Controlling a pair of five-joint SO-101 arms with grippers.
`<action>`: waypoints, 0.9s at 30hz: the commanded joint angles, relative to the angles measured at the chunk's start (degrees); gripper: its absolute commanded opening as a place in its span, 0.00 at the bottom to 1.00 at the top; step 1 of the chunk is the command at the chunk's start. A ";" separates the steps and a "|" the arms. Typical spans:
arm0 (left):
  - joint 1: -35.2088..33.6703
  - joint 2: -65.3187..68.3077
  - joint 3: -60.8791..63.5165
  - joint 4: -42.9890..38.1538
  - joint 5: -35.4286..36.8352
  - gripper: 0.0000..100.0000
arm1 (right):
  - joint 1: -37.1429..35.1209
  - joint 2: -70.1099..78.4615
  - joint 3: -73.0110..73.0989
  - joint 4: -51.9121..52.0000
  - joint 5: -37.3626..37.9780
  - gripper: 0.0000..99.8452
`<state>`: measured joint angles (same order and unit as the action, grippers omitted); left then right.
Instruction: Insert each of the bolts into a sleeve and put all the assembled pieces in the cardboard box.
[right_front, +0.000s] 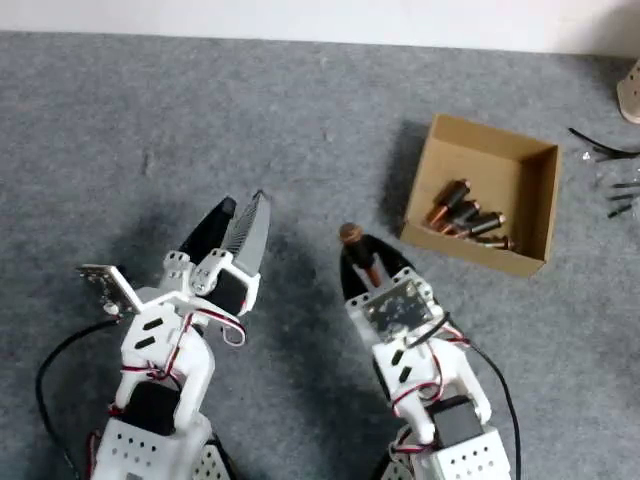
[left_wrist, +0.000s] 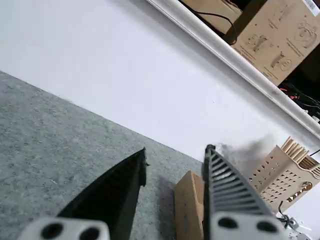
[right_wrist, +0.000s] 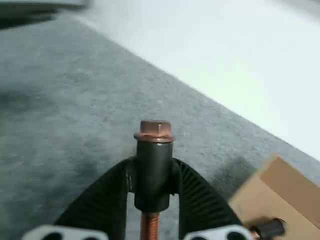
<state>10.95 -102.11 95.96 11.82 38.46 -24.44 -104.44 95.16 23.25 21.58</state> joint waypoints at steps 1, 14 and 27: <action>-0.57 -0.13 1.45 -0.53 0.09 0.18 | 5.23 -1.01 3.74 -10.68 -2.46 0.00; -5.76 -0.04 1.27 4.13 0.00 0.02 | 12.97 6.29 -2.59 -13.32 1.49 0.00; -5.67 -0.04 1.27 5.98 0.09 0.01 | 29.05 83.56 -66.24 -4.18 -13.54 0.00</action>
<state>5.67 -102.11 96.04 17.36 38.73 1.76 -38.68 48.04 13.67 11.82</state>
